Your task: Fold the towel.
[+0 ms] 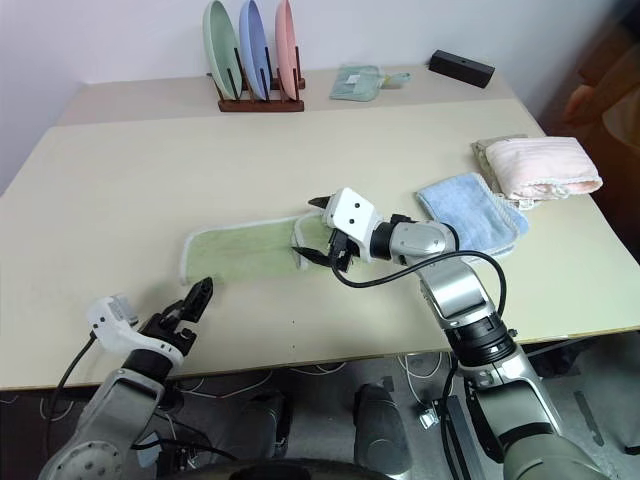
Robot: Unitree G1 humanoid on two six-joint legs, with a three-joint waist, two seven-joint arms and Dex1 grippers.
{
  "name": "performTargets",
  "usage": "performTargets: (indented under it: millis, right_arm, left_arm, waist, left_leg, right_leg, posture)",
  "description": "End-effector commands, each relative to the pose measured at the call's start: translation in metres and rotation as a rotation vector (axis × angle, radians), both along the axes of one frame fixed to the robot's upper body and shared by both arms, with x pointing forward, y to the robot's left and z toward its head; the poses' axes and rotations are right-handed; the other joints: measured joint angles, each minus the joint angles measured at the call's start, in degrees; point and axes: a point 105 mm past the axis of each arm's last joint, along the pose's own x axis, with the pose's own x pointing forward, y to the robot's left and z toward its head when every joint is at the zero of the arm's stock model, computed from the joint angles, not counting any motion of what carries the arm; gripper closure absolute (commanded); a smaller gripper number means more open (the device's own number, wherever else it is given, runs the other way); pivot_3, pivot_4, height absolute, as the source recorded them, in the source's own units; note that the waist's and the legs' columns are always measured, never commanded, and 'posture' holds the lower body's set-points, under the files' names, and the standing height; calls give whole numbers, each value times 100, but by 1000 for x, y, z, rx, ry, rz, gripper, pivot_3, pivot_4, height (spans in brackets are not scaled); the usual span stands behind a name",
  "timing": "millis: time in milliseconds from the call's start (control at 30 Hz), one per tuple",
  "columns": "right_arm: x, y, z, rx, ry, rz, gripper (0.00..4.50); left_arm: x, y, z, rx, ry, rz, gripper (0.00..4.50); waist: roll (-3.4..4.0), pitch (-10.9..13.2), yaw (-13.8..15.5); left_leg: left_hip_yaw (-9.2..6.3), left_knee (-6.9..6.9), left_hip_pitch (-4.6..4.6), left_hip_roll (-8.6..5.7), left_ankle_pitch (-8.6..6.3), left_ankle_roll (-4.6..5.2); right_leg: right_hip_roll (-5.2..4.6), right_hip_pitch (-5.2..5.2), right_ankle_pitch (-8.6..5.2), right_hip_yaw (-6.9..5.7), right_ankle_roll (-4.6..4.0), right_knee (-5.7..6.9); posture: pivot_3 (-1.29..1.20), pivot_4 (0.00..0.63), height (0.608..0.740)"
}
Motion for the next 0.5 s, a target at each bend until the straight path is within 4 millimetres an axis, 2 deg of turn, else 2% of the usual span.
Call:
performTargets:
  millis: [33, 200, 400, 500]
  right_arm:
    - [-9, 10, 10, 2, -74, 53, 45]
    - [-11, 15, 8, 1, -87, 60, 45]
    - [-13, 15, 6, -8, -93, 61, 45]
    - [-14, 15, 6, -11, -95, 58, 0]
  left_arm:
    - [6, 5, -2, -115, 32, 47, 0]
    - [26, 8, -4, -241, 60, 106, 0]
    - [42, -3, 1, -247, 67, 55, 0]
    - [45, -6, 5, -249, 56, 38, 1270]
  waist:
    - [0, 0, 37]
    - [1, -2, 83]
    - [2, -4, 88]
    - [2, -3, 99]
  left_leg:
    - [-1, 2, 0, 0, 0, 0]
    - [-17, 21, 3, -5, 0, -1]
    - [-25, 27, 8, -7, 0, -1]
    - [-25, 27, 8, -7, 0, -1]
  right_leg:
    - [0, 1, 0, 0, -1, 0]
    - [0, 28, -6, -11, -11, -5]
    - [0, 40, -7, -19, -13, -5]
    - [0, 40, -7, -19, -13, -5]
  posture:
    - [0, 150, 740]
    - [0, 150, 740]
    - [0, 150, 740]
    - [0, 150, 740]
